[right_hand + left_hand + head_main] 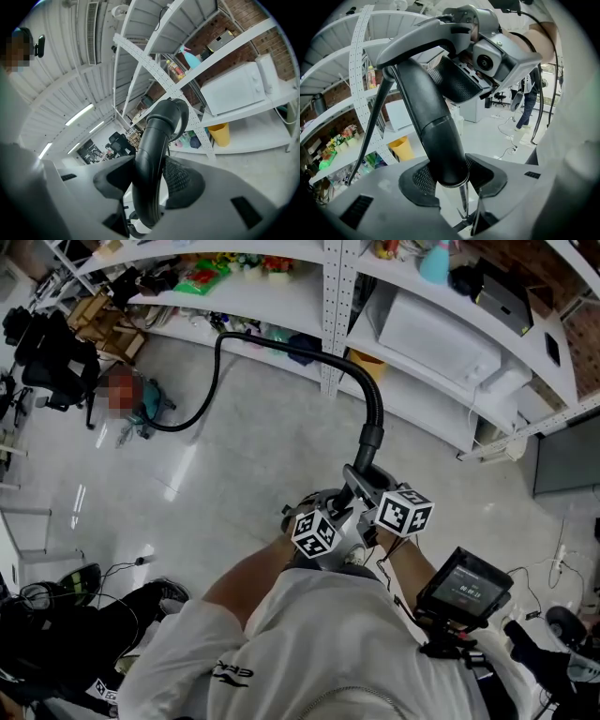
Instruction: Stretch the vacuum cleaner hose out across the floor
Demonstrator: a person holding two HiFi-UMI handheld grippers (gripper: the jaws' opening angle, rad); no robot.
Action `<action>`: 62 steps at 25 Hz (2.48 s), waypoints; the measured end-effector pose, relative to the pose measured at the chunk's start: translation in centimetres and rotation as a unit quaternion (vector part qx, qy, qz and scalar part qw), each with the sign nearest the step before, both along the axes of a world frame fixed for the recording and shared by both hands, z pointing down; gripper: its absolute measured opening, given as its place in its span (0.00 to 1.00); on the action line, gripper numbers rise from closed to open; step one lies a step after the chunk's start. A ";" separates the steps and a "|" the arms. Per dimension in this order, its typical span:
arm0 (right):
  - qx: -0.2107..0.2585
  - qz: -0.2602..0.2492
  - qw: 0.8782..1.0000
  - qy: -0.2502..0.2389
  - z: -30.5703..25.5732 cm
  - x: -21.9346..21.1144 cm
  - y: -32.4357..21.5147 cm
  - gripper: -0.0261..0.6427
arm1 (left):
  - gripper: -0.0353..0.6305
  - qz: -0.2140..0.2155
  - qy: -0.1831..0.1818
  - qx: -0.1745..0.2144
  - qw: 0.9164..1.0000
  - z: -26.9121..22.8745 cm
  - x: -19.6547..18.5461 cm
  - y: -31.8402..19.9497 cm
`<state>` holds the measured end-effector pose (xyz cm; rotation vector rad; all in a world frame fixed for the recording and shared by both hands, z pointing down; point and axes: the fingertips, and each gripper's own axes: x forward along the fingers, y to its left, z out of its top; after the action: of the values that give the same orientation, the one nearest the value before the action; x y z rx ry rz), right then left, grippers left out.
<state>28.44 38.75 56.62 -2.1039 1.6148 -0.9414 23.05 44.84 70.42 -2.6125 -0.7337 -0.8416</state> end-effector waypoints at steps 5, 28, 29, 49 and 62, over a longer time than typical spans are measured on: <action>-0.001 -0.013 1.000 -0.007 -0.1 1.2 4.2 0.32 | 0.29 -0.010 -0.007 -0.003 1.000 -0.3 1.1 4.6; -0.009 0.019 1.000 -0.012 -0.2 -1.0 13.9 0.32 | 0.29 0.015 -0.017 0.004 1.000 -0.4 -1.5 13.6; -0.011 0.022 1.000 -0.013 -0.1 -1.0 14.2 0.32 | 0.29 0.019 -0.017 0.005 1.000 -0.3 -1.7 13.7; -0.034 0.024 0.998 -0.044 2.1 -4.0 21.7 0.32 | 0.29 0.024 -0.035 0.000 0.999 1.1 -5.4 21.2; -0.052 -0.024 0.997 -0.047 3.5 -4.0 31.0 0.32 | 0.29 -0.006 -0.051 -0.004 0.999 2.4 -5.1 31.3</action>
<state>24.47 69.74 60.12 -2.0630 1.6076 -1.1441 17.97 76.17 72.81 -2.5995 -0.7494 -0.9846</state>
